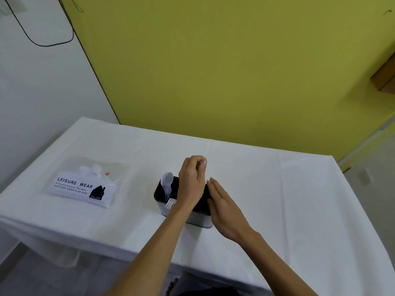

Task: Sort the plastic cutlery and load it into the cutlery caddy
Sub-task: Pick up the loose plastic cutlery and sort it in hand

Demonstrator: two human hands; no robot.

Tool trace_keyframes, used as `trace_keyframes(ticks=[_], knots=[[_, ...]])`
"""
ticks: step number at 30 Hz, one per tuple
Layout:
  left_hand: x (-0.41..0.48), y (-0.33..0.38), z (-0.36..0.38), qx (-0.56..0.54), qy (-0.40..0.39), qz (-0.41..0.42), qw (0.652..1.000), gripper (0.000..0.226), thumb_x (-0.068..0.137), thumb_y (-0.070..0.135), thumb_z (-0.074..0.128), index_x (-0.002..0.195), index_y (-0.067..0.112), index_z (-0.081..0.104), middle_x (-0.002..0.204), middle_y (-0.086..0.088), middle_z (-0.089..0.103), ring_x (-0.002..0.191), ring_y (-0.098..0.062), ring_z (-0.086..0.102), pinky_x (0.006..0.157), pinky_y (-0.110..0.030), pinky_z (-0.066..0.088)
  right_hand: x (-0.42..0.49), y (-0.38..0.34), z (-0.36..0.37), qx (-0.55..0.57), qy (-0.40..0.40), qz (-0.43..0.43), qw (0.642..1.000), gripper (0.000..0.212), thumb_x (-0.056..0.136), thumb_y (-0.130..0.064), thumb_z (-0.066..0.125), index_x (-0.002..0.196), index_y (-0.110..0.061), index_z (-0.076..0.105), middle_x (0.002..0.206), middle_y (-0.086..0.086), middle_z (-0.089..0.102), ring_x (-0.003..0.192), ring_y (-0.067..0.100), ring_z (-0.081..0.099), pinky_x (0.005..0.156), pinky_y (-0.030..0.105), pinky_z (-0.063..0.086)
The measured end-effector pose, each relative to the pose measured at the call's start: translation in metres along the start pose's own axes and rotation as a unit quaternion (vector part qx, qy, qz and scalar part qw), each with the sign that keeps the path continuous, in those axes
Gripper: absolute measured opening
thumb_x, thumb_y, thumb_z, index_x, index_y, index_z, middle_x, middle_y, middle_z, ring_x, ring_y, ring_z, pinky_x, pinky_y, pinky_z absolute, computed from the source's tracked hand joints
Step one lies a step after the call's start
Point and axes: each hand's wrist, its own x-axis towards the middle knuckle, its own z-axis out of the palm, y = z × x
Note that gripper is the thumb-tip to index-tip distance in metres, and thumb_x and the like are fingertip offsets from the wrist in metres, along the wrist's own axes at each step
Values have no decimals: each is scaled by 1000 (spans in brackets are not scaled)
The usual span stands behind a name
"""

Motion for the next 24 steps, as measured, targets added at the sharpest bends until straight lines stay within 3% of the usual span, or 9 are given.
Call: trace_keyframes(ticks=[4, 12, 17, 21, 24], knots=[[5, 7, -13, -23, 19, -11, 1000, 16, 102, 24, 49, 98, 18, 63, 94, 5, 65, 88, -13, 63, 76, -32, 52, 4, -1, -7, 20, -9, 16, 1000, 51, 108, -25, 32, 157, -16, 24, 165, -4, 18, 152, 9, 15, 120, 18, 11], [28, 4, -66, -21, 40, -39, 998, 24, 105, 16, 44, 94, 15, 66, 98, 3, 69, 84, -5, 68, 77, -23, 52, 20, -12, -16, 33, 10, 33, 999, 48, 106, -23, 34, 152, -12, 35, 158, 3, 37, 145, 21, 33, 120, 33, 27], [38, -15, -100, -40, 55, -78, 995, 24, 105, 19, 45, 93, 17, 66, 98, 2, 70, 83, -3, 68, 80, -27, 55, 46, -44, -30, 36, 54, 31, 997, 47, 106, -19, 35, 152, -10, 36, 160, 2, 32, 148, 16, 27, 117, 20, 17], [43, -37, -141, -42, 62, -115, 991, 25, 105, 22, 45, 92, 18, 66, 97, 5, 71, 83, 0, 67, 79, -24, 54, 76, -91, -31, 44, 89, 9, 995, 46, 105, -19, 38, 150, -9, 39, 158, 3, 36, 147, 16, 30, 117, 22, 19], [47, -63, -183, -43, 76, -169, 982, 22, 103, 23, 49, 93, 16, 68, 93, 8, 71, 87, -3, 67, 80, -23, 52, 102, -141, -13, 46, 72, -10, 996, 46, 105, -20, 39, 149, -8, 42, 157, 4, 39, 146, 17, 32, 117, 26, 22]])
